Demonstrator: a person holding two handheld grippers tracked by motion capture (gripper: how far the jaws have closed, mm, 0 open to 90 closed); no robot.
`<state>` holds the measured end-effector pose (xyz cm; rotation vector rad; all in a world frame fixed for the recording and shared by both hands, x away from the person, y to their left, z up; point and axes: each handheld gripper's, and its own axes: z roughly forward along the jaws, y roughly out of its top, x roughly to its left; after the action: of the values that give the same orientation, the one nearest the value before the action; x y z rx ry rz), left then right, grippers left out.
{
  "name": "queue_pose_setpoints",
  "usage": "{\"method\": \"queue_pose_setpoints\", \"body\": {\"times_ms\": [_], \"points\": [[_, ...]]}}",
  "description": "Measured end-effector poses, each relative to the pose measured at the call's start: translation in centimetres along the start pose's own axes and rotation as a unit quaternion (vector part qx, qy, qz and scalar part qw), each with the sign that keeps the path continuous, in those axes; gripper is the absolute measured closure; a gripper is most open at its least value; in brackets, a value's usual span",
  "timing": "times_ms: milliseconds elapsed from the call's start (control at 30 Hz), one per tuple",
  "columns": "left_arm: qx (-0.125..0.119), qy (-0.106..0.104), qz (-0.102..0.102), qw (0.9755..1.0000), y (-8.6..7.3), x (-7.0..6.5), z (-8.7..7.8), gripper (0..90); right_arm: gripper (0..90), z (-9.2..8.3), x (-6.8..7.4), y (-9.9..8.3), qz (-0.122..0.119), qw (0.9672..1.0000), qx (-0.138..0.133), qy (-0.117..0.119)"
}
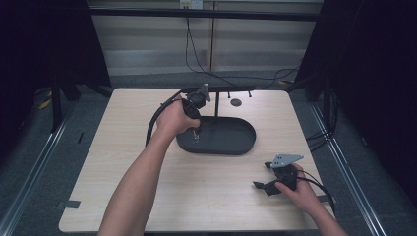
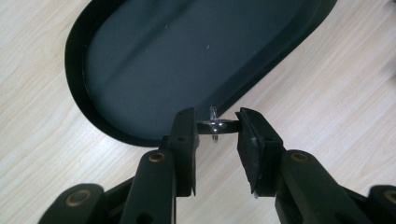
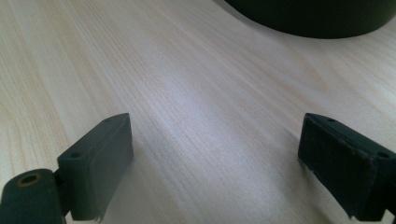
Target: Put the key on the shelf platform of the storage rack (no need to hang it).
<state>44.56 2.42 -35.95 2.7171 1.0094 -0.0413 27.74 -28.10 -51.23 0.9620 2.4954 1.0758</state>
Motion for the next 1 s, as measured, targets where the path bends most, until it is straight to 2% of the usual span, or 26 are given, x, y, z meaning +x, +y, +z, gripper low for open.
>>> {"method": "queue_pose_setpoints", "body": {"times_ms": [33,233,367,500,667,1000], "points": [[0.002,0.001,0.005,1.0,0.1,0.0,0.1,67.9,9.7,0.0,0.0,0.0,0.001,1.0,0.0,0.0],[-0.003,0.006,-0.002,1.0,0.5,0.0,0.8,67.9,9.7,0.0,0.0,0.0,0.0,1.0,0.0,0.0],[-0.004,0.009,0.003,0.9999,0.7,0.1,1.3,67.9,9.7,0.0,0.0,0.0,0.0,1.0,0.0,0.0],[-0.009,0.008,-0.005,0.9999,0.6,0.1,2.2,67.9,9.7,0.0,0.0,0.0,0.0,1.0,0.0,0.0],[0.001,0.007,0.0,1.0,0.6,0.0,3.2,67.8,9.7,0.0,0.0,0.0,-0.001,1.0,-0.001,-0.001],[-0.011,0.021,0.009,0.9997,1.0,0.1,4.3,67.8,9.7,0.0,0.0,0.0,0.0,1.0,0.0,0.0]]}}
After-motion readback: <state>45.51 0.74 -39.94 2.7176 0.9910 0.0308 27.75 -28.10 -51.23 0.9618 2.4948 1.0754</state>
